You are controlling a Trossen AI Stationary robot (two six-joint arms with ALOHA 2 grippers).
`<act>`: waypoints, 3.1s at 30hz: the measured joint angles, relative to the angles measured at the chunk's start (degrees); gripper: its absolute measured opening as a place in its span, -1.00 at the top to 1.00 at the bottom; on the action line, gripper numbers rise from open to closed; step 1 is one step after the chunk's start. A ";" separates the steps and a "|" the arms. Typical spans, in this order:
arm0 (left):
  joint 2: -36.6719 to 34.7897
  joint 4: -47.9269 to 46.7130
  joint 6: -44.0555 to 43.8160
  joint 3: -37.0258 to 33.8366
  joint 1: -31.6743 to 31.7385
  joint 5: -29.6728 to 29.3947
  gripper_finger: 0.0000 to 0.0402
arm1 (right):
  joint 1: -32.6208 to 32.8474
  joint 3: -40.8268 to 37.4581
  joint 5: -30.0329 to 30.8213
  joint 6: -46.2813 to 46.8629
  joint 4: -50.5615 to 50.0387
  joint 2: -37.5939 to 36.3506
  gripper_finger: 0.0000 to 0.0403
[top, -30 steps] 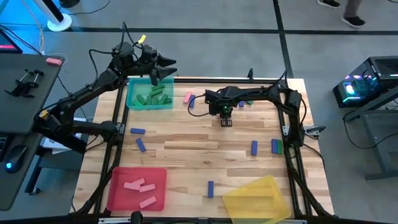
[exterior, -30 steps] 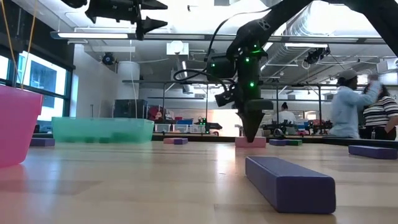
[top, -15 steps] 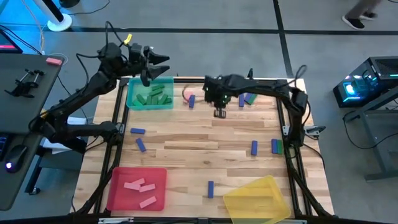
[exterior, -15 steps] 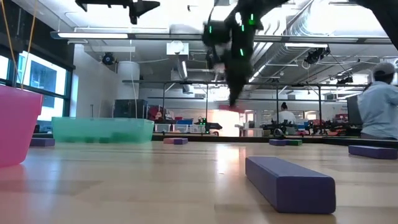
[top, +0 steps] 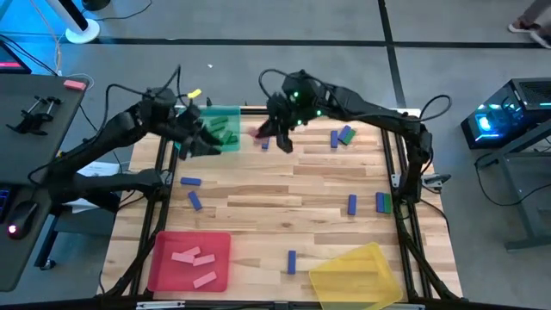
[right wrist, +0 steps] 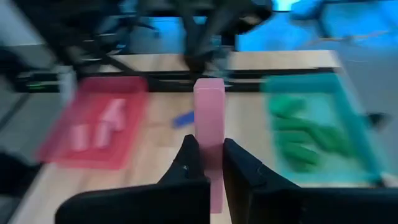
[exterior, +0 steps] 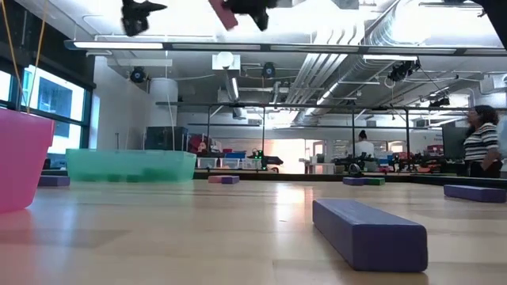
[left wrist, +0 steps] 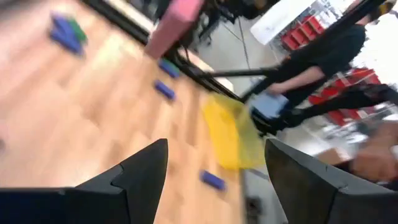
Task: Sort blocks
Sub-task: Put the pink block into the pink bin, then adjust the yellow bin
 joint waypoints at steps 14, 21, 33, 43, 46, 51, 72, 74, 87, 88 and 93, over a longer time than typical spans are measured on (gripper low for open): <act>-19.19 11.60 -2.12 0.11 -4.27 -11.52 -0.28 | 24.21 -6.34 19.57 27.62 22.82 7.84 1.00; -23.59 11.13 -6.74 0.07 -4.25 -12.97 -0.28 | 30.93 -6.36 24.05 42.87 43.13 19.53 1.00; -23.83 10.70 -9.87 0.04 -4.23 -13.30 -0.28 | 34.11 -6.35 22.82 49.50 49.58 27.28 0.78; -22.88 9.25 -10.02 0.00 -4.23 -14.69 -0.28 | 32.22 -2.41 14.26 44.95 45.17 27.32 -0.08; -22.08 6.73 -9.94 0.00 -4.23 -16.27 -0.28 | 31.25 2.91 6.13 43.77 34.32 26.55 -0.14; -20.18 5.08 -8.07 -0.02 -4.27 -16.36 -0.28 | 30.88 17.10 6.46 32.79 2.98 25.98 -0.08; -17.12 6.26 1.34 -0.02 -4.29 -16.27 -0.28 | 50.06 -27.26 15.36 90.18 -13.34 -8.39 0.97; -17.17 6.29 1.66 -0.02 -4.29 -16.25 -0.28 | 53.25 -29.07 14.79 97.72 -13.52 -9.77 0.99; -17.15 6.24 2.32 -0.02 -4.29 -16.29 -0.28 | 57.57 -35.39 16.09 118.04 -4.93 -8.26 1.00; -17.15 6.24 2.84 -0.02 -4.29 -16.29 -0.28 | 56.93 -35.68 16.05 117.82 -3.82 -7.75 1.00; -17.15 6.09 3.57 -0.02 -4.29 -16.31 -0.28 | 53.84 -35.72 13.91 114.69 -2.55 -3.44 1.00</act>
